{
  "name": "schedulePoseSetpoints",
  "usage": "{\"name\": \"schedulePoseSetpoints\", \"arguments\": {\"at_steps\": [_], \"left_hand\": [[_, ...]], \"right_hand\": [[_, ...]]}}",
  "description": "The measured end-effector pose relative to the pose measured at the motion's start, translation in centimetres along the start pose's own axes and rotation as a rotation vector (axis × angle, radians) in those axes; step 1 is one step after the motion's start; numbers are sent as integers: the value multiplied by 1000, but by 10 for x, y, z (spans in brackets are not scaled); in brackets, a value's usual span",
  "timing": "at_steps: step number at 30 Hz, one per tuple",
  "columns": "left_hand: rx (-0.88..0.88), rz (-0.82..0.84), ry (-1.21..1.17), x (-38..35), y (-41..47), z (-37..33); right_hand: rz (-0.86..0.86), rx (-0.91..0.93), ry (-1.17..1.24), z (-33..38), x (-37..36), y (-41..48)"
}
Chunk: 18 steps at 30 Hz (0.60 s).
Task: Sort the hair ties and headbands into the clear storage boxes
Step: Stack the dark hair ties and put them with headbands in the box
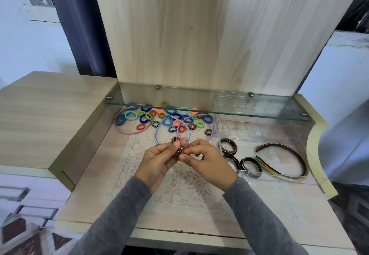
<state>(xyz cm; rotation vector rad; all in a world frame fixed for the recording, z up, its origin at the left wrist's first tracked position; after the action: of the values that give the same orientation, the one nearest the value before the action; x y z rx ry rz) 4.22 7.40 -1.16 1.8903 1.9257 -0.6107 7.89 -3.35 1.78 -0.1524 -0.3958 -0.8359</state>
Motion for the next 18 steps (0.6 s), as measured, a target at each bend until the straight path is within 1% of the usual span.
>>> {"name": "schedulePoseSetpoints", "arguments": {"at_steps": [4,6,11,15,18], "left_hand": [[5,16,30,0,0,-1],[11,25,47,0,0,0],[18,16,40,2,-1,0],[18,-16,41,6,-2,-2],[18,-38,33,10,-2,-3]], "right_hand": [[37,-24,22,0,3,0],[23,-27,21,-1,7,-1],[-50,5,10,2,16,-4],[-152,49,43,1,28,-8],[-204,90,4,3,31,-9]]}}
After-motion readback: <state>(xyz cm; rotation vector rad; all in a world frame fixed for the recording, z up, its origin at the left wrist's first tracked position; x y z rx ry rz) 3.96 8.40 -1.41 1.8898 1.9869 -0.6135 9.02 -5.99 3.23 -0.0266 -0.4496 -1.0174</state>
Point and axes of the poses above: each hand's wrist, its own y-axis towards the middle knuckle, its own x-axis out of the back of the hand, z = x × y, the point moved 9 cm from there along y, towards the middle knuckle, and after that the axes turned 11 degrees about z, right-handed, at the moved point
